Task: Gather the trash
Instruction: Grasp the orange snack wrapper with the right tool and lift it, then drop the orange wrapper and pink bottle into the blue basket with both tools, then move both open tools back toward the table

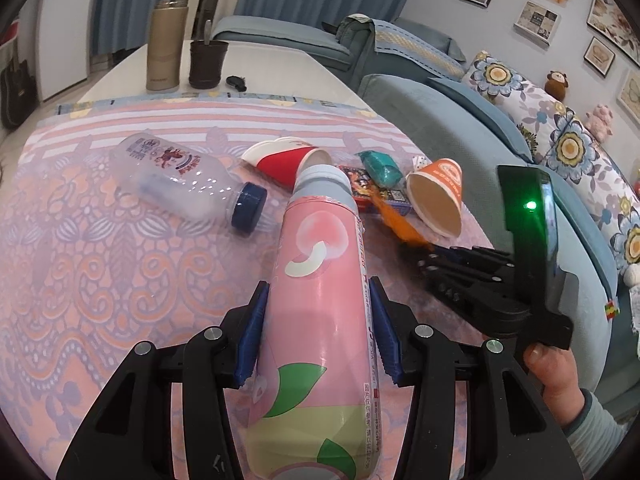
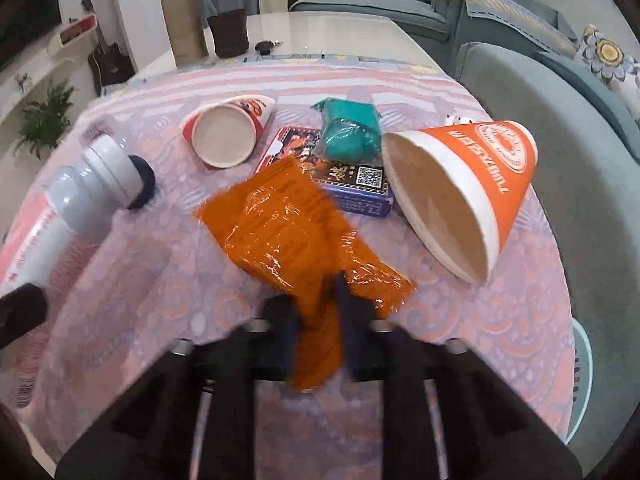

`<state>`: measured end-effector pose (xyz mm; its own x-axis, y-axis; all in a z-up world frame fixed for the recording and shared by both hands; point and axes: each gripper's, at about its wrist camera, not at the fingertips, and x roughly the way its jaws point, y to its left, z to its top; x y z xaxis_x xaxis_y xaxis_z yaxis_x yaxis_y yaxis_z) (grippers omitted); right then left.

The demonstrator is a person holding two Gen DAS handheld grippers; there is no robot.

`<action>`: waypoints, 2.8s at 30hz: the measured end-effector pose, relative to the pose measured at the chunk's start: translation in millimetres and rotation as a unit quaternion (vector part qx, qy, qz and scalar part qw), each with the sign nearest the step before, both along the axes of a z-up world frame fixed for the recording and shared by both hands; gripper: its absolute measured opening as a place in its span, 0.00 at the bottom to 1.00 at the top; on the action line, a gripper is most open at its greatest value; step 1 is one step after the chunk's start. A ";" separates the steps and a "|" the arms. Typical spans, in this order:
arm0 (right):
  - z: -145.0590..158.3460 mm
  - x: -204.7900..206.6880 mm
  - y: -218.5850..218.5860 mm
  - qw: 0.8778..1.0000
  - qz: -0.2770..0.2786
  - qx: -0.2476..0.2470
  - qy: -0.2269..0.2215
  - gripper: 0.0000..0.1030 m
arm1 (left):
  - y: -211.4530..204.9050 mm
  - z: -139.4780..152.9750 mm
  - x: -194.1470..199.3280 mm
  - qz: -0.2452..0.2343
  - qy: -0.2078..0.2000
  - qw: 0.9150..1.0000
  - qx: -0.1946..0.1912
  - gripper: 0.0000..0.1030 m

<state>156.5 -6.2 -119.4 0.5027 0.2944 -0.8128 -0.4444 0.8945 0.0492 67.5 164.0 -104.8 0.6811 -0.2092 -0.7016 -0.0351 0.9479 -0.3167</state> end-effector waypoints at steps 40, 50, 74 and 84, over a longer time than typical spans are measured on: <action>-61.7 -34.6 -398.9 0.926 -0.340 0.138 0.088 0.06 | -370.6 21.5 106.2 -0.271 -0.007 0.962 0.015 0.45; -111.5 -29.8 -412.6 0.905 -0.360 0.164 0.160 0.09 | -389.7 -35.3 119.9 -0.295 0.064 0.953 0.021 0.53; -7.6 -43.5 -359.8 0.945 -0.299 0.130 0.024 0.44 | -327.2 32.2 90.7 -0.254 -0.007 0.967 0.009 0.62; 77.5 -40.7 -237.5 0.968 -0.192 0.130 -0.096 0.63 | -162.7 77.3 64.9 -0.066 -0.051 0.996 0.029 0.69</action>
<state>115.8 -243.7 -41.9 0.7506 0.2372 -0.6168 -0.1043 0.9642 0.2439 132.4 1.3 -27.5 0.7187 -0.2620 -0.6440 0.1198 0.9591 -0.2565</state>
